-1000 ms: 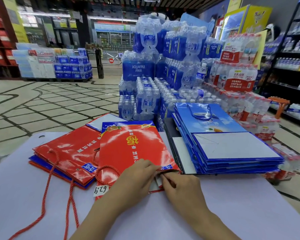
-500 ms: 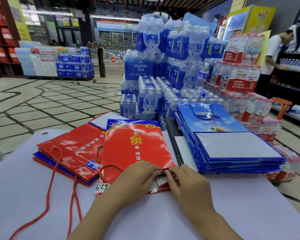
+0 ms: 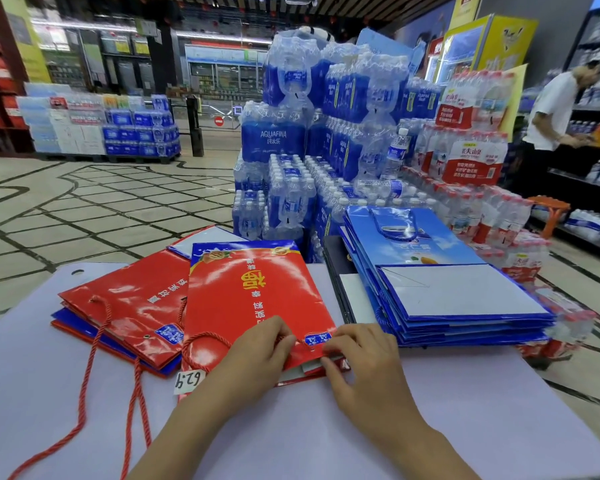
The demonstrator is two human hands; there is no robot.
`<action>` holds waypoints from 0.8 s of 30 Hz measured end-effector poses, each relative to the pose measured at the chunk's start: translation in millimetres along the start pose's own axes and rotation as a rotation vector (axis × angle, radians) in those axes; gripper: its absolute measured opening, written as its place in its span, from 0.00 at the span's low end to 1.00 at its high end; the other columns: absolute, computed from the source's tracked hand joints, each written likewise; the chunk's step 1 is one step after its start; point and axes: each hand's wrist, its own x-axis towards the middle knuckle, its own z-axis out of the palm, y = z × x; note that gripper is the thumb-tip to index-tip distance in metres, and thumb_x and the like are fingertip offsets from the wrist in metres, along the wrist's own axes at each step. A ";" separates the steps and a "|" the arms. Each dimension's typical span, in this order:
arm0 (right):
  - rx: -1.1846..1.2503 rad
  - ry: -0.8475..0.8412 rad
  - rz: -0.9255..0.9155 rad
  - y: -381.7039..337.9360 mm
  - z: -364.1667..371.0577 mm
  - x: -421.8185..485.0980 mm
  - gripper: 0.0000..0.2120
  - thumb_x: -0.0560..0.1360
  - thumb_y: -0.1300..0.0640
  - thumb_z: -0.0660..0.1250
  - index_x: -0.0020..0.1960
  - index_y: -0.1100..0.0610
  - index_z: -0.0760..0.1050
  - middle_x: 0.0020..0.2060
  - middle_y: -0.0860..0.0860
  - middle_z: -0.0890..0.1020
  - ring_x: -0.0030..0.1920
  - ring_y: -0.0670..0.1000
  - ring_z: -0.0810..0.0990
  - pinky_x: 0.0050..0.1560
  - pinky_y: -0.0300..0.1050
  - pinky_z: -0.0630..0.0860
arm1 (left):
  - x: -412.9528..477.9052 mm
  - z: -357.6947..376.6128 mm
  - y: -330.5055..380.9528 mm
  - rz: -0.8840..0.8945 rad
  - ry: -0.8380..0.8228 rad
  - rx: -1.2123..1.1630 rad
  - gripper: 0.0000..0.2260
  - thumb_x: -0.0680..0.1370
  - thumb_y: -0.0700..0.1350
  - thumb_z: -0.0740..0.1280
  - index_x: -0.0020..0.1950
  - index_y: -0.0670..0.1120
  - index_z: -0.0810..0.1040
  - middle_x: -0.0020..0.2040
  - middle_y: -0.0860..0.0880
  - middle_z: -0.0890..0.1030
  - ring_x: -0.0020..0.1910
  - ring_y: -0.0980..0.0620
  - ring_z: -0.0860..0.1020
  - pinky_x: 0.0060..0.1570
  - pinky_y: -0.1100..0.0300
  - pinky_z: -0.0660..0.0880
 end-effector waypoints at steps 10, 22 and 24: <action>0.032 -0.110 0.004 -0.8 1.7 1.7 0.08 0.73 0.54 0.68 0.50 0.46 0.74 0.44 0.39 0.79 0.46 0.41 0.75 0.52 0.40 0.70 | 4.8 -12.9 5.9 -0.066 0.114 -0.039 0.16 0.78 0.57 0.65 0.35 0.50 0.70 0.27 0.52 0.73 0.27 0.56 0.68 0.32 0.58 0.66; 0.081 -0.191 0.028 -10.6 -1.0 3.8 0.05 0.71 0.49 0.61 0.39 0.49 0.71 0.37 0.40 0.71 0.41 0.44 0.70 0.46 0.41 0.69 | 68.8 -67.3 -19.8 -0.121 0.080 0.115 0.14 0.72 0.54 0.74 0.37 0.49 0.73 0.34 0.52 0.75 0.37 0.51 0.72 0.38 0.56 0.68; 0.055 -0.163 0.023 -8.6 2.3 5.1 0.12 0.75 0.43 0.61 0.37 0.49 0.70 0.35 0.41 0.71 0.39 0.45 0.70 0.43 0.41 0.68 | 81.2 -66.3 -21.9 -0.100 0.067 0.186 0.13 0.71 0.54 0.75 0.36 0.52 0.73 0.35 0.54 0.76 0.40 0.52 0.75 0.41 0.56 0.71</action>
